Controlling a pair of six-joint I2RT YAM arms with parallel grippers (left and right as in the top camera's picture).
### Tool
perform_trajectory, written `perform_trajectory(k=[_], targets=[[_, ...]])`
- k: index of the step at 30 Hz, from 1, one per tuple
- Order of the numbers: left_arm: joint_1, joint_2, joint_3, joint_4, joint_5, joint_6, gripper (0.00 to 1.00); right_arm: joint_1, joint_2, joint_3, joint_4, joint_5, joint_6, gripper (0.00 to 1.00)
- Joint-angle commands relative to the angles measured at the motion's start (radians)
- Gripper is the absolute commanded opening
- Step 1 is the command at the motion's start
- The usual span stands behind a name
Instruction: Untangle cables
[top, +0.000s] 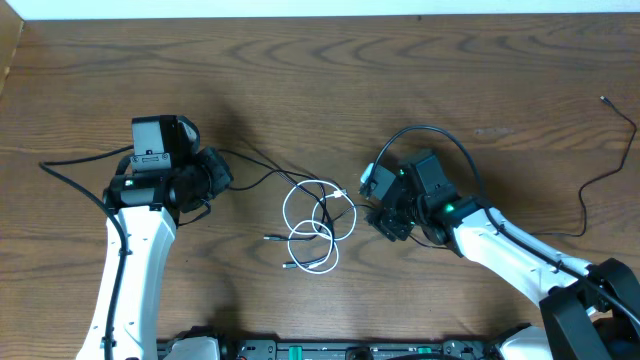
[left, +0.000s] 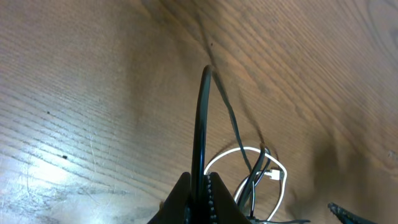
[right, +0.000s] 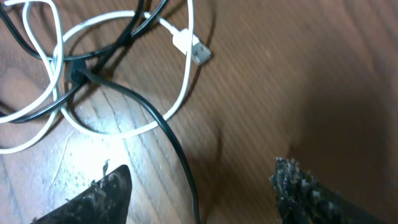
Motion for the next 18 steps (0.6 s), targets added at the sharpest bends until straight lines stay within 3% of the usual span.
perform_trajectory(k=[1,4,6,8,9,18], targets=[[-0.003,-0.003,0.009,-0.009,0.012,0.021,0.08,0.019,0.024,0.006,0.02,0.025,0.029,0.66],[-0.003,-0.003,0.009,-0.012,0.012,0.021,0.07,0.027,0.054,0.006,0.035,0.018,0.05,0.66],[-0.003,-0.003,0.009,-0.012,0.012,0.021,0.07,0.032,0.076,0.006,0.04,0.01,0.05,0.55],[-0.003,-0.003,0.009,-0.012,0.011,0.021,0.07,0.033,0.085,0.006,0.046,0.011,0.05,0.27],[-0.003,-0.003,0.009,-0.012,0.011,0.021,0.07,0.032,0.085,0.006,0.052,0.021,0.05,0.04],[-0.003,-0.003,0.009,-0.012,0.011,0.021,0.07,-0.109,-0.158,0.089,0.092,0.116,0.23,0.01]])
